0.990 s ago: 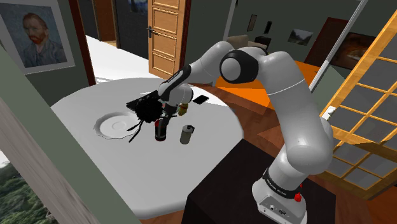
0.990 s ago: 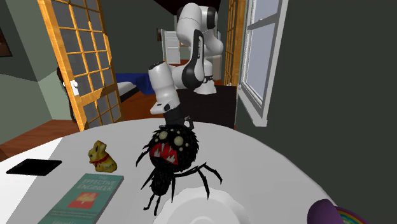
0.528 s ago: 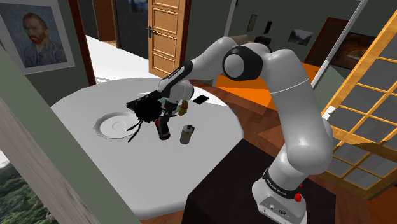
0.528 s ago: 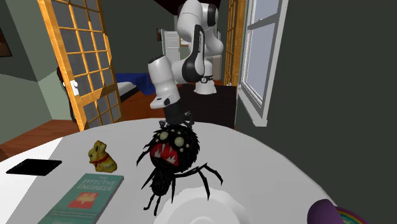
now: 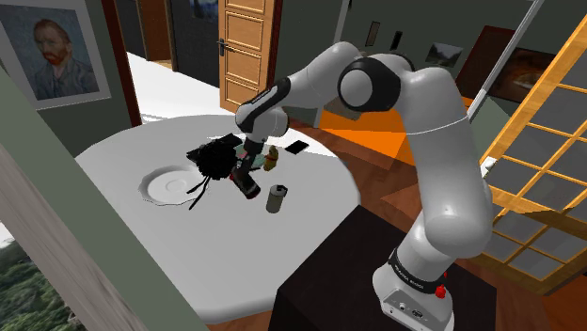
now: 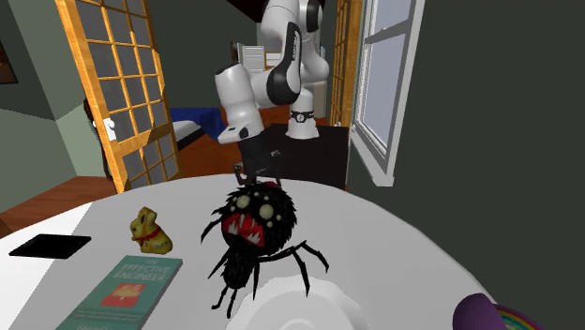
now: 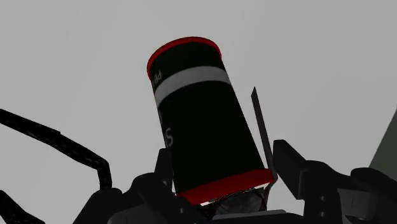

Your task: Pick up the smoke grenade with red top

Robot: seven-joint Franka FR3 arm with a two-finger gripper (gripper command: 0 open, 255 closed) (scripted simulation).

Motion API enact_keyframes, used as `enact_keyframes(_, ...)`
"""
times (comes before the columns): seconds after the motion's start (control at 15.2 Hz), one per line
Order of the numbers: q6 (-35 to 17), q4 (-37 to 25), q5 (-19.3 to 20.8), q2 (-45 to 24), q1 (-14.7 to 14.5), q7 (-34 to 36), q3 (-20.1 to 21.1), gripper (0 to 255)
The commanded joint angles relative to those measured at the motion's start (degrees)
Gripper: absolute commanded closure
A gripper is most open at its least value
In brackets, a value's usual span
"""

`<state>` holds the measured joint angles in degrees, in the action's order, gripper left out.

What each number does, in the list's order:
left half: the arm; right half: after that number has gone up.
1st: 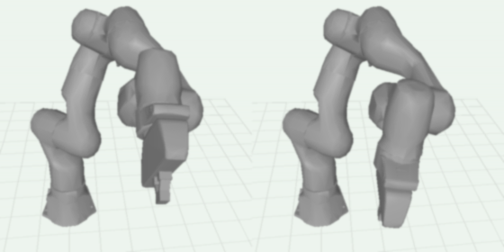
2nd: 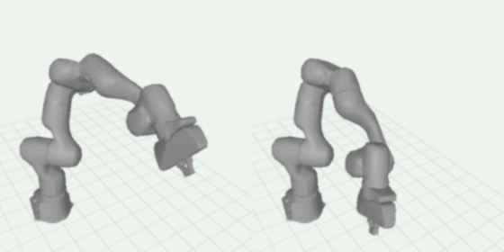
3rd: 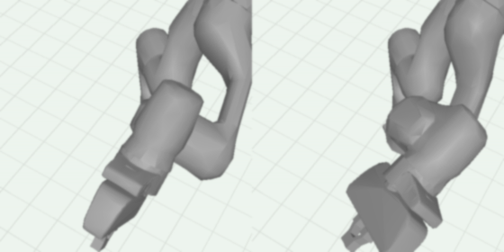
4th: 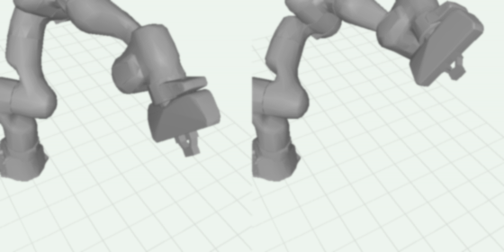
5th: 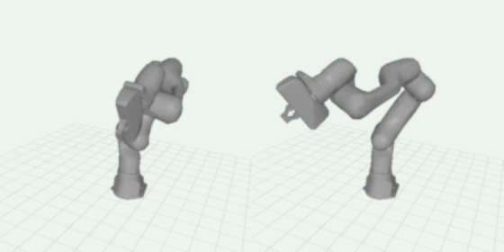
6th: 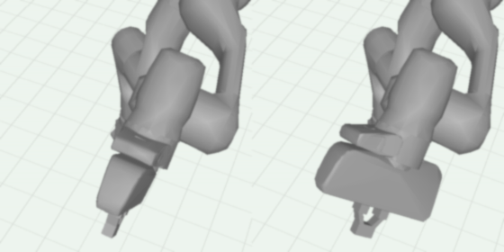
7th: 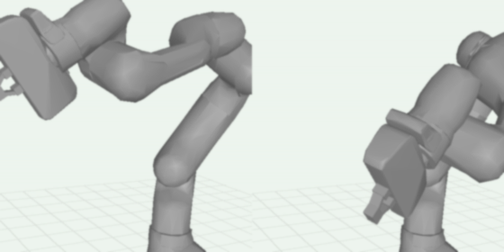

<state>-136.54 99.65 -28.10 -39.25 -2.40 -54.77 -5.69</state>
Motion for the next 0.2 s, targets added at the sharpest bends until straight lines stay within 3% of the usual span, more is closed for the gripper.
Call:
enact_keyframes(0.0,0.6,0.5,0.3,1.4,-0.2,0.4,-0.2,255)
enact_keyframes(0.13,0.7,0.5,0.3,1.4,-0.2,0.4,-0.2,255)
